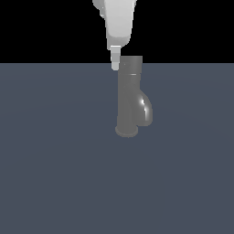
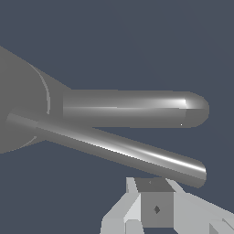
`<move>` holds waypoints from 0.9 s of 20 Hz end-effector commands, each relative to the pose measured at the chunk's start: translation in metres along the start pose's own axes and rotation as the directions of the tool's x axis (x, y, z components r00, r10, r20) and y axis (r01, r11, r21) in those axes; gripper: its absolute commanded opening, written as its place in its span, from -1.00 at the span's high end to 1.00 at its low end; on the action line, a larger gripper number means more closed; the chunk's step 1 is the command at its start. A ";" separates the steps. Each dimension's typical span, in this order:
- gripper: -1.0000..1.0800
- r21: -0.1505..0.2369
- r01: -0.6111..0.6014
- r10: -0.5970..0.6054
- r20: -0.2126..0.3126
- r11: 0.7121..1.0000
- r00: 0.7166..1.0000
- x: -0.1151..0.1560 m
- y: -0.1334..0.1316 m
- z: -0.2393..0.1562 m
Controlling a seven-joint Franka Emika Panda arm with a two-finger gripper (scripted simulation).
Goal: Turn on the faucet by rotating a designated handle.
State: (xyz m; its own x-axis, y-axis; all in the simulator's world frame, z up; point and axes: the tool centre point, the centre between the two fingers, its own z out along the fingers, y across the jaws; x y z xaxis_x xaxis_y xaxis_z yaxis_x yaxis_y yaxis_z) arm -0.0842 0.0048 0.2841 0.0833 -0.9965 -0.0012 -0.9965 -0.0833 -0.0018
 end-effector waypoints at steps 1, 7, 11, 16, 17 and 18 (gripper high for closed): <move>1.00 -0.002 -0.012 0.012 -0.001 1.000 1.000 0.014 0.009 -0.001; 1.00 -0.001 -0.004 0.004 -0.001 1.000 1.000 0.031 0.004 0.000; 1.00 -0.001 -0.006 0.006 -0.001 1.000 1.000 0.056 0.003 0.000; 1.00 -0.001 -0.009 0.009 -0.001 1.000 1.000 0.087 0.003 0.000; 1.00 -0.002 -0.010 0.010 -0.001 1.000 1.000 0.093 0.002 0.000; 1.00 -0.002 -0.010 0.010 -0.001 1.000 1.000 0.099 0.002 -0.001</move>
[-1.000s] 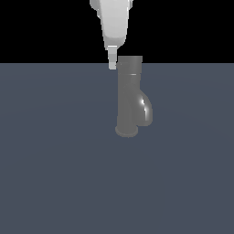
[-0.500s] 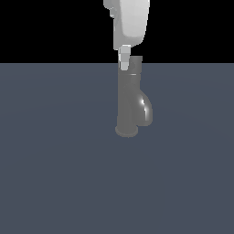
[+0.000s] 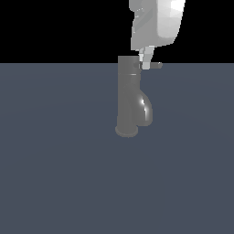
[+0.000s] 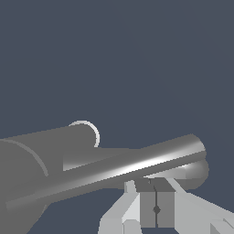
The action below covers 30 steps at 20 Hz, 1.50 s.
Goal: Turn on the faucet by rotating a designated handle.
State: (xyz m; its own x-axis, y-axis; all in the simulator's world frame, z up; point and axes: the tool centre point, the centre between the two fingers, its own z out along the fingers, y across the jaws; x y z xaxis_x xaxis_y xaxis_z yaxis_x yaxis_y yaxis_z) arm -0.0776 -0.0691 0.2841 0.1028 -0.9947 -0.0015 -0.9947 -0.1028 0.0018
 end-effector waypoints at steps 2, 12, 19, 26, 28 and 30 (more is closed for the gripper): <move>1.00 0.002 -0.031 0.031 -0.001 1.000 1.000 0.036 0.003 -0.001; 1.00 0.001 -0.004 0.004 0.000 1.000 1.000 0.042 -0.017 0.000; 1.00 0.001 -0.012 0.012 -0.001 1.000 1.000 0.062 -0.034 0.000; 1.00 0.001 -0.019 0.019 -0.001 1.000 1.000 0.082 -0.051 0.000; 1.00 0.001 -0.021 0.021 -0.001 1.000 1.000 0.088 -0.055 0.000; 1.00 0.002 -0.023 0.023 -0.001 1.000 1.000 0.093 -0.060 -0.001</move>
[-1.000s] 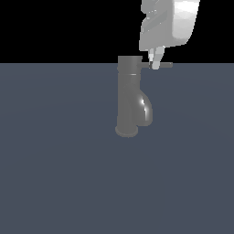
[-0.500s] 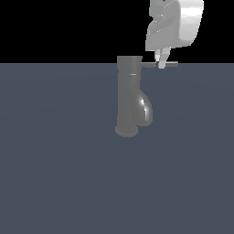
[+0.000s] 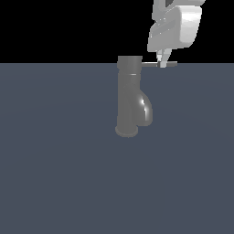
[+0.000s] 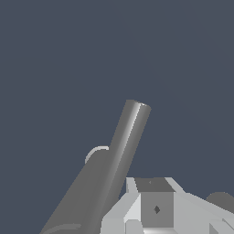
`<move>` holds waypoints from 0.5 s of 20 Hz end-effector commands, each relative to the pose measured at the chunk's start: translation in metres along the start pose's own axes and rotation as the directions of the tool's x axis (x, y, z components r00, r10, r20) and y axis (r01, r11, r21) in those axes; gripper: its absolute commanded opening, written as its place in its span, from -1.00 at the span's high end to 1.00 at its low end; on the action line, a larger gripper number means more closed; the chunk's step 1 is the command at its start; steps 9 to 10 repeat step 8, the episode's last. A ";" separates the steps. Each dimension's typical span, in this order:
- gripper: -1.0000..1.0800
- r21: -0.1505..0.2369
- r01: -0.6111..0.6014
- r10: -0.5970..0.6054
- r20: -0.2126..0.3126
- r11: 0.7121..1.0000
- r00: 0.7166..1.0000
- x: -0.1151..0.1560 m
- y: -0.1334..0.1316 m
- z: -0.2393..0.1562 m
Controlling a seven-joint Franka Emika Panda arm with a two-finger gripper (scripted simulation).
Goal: Turn on the faucet by rotating a designated handle.
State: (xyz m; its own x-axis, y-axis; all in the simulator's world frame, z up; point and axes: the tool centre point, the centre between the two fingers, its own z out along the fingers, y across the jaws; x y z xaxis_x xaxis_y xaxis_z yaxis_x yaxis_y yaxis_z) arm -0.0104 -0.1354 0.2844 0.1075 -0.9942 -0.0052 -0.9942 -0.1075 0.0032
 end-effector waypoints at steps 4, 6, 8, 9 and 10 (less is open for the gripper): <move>1.00 0.003 -0.032 0.032 -0.005 0.999 0.999 0.031 -0.008 0.000; 1.00 0.003 -0.034 0.034 -0.005 0.999 0.999 0.036 -0.013 0.000; 1.00 0.003 -0.035 0.035 -0.005 0.999 0.999 0.039 -0.015 0.000; 1.00 0.003 -0.035 0.035 -0.005 0.999 0.999 0.039 -0.015 0.000; 1.00 0.003 -0.035 0.035 -0.005 0.999 0.999 0.039 -0.015 0.000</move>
